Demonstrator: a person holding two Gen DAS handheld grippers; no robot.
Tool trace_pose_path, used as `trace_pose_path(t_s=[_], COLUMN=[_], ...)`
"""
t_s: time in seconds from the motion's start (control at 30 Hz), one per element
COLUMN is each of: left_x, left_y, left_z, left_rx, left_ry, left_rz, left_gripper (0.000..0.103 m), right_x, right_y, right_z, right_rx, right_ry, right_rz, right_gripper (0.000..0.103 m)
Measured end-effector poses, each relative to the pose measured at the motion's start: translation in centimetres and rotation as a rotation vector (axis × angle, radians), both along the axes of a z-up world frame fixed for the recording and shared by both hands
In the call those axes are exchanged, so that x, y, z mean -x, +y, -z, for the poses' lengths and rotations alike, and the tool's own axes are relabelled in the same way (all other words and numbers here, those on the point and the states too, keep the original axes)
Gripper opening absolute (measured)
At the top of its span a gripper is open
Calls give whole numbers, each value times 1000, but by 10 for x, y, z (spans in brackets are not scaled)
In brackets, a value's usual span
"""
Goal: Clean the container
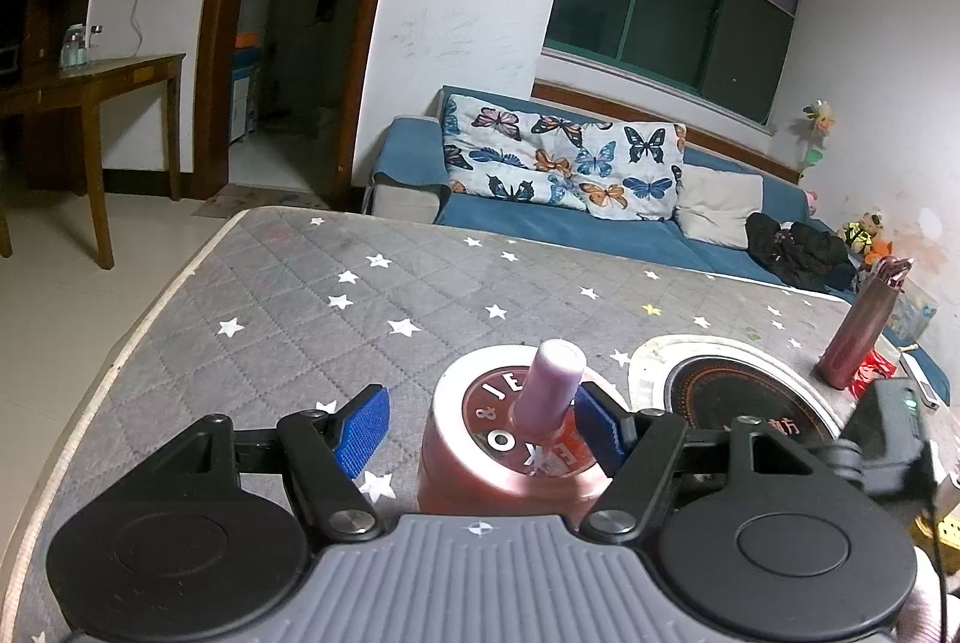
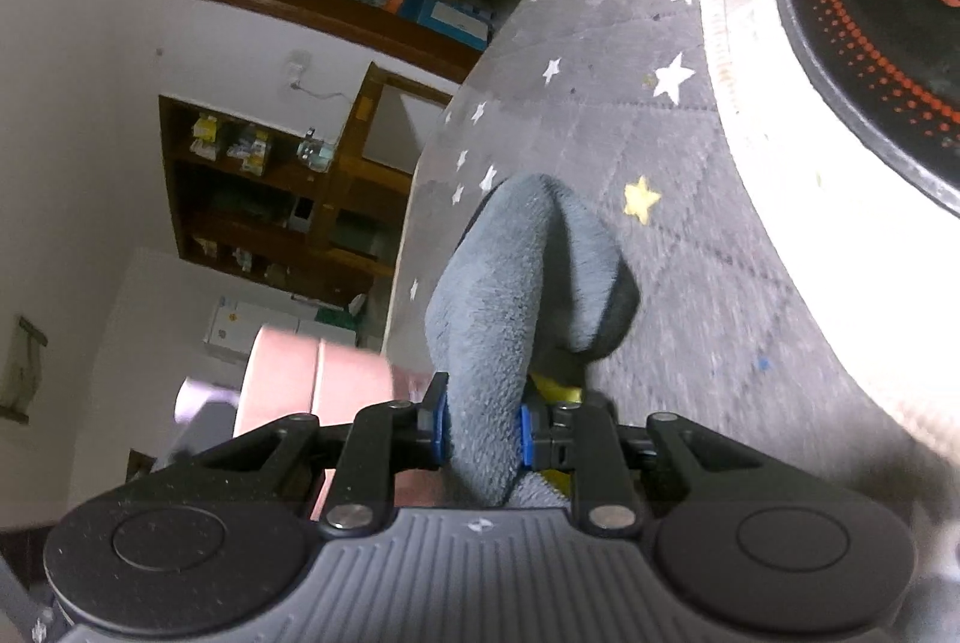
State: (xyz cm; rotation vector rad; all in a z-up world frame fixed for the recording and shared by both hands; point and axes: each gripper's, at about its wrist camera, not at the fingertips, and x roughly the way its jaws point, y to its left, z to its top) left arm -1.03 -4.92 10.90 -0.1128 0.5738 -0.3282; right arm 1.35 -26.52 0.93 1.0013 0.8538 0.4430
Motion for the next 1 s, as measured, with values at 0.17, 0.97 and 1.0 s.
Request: trace_pose_path(t_s=[0.17, 0.97, 1.0], left_x=[-3, -16, -16], left_y=[1, 1, 1], left_z=[0, -1, -1], left_rx=[6, 1, 0], left_ry=[10, 33, 33], left_rz=[3, 9, 9], left_gripper=[72, 72, 72], right_x=[20, 74, 72], right_y=[4, 82, 82], right_z=[-17, -72, -67], right_rx=[46, 500, 501], right_ry=[-59, -383, -362], right_rz=[-46, -298, -296], right_gripper=[20, 20, 20])
